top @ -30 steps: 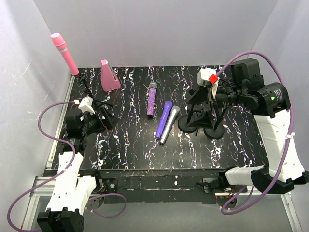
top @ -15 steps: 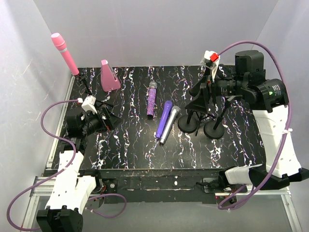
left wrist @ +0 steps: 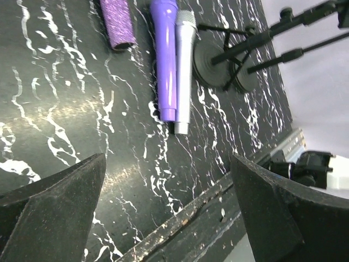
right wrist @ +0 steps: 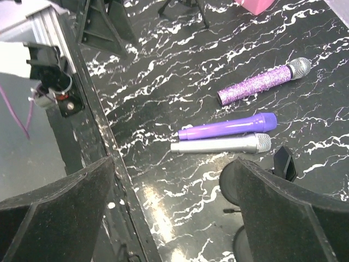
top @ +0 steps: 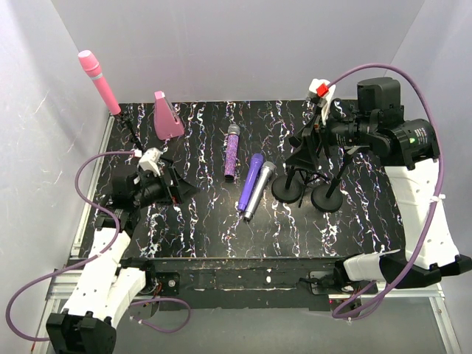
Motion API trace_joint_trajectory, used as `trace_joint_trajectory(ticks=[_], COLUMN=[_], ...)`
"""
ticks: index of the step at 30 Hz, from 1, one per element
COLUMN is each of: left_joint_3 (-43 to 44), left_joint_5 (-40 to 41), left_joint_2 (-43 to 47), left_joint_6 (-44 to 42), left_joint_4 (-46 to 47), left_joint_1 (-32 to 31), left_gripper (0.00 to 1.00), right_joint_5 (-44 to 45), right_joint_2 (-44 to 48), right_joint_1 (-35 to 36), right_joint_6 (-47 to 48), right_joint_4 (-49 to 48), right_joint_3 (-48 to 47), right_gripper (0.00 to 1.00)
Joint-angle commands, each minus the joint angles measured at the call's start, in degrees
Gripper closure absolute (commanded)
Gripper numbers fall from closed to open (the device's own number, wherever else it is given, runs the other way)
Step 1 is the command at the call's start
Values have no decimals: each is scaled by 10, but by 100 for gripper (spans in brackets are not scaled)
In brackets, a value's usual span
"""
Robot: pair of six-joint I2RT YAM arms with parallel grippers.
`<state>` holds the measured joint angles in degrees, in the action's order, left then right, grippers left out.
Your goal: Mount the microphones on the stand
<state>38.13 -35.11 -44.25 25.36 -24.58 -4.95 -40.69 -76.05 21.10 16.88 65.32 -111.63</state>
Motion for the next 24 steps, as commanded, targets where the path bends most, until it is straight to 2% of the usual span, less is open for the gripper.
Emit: trace_joint_trajectory(ticks=[1,5,11,20,24], left_joint_3=[-3,-3,-5,-6,-7], left_joint_5=[-8,1,7,12,19], left_joint_2=[-5,-3,-1,3,-4], left_joint_6=[1,3,7,2,6], left_joint_4=[16,16,20,19,20], left_joint_1=[-47,-95,-125,-125,-125], left_gripper=[2,2,2,2,2], right_joint_5=[3,69,158,174,122], right_joint_2=[17,28,35,-43,-58], right_joint_1=[-1,-1,-1,-1,-1], right_joint_6=[97,102,76,119,166], right_joint_4=[51,41,10,9,50], right_joint_3=[-17,-3,39,-6,-39], right_gripper=[3,2,5,5,4])
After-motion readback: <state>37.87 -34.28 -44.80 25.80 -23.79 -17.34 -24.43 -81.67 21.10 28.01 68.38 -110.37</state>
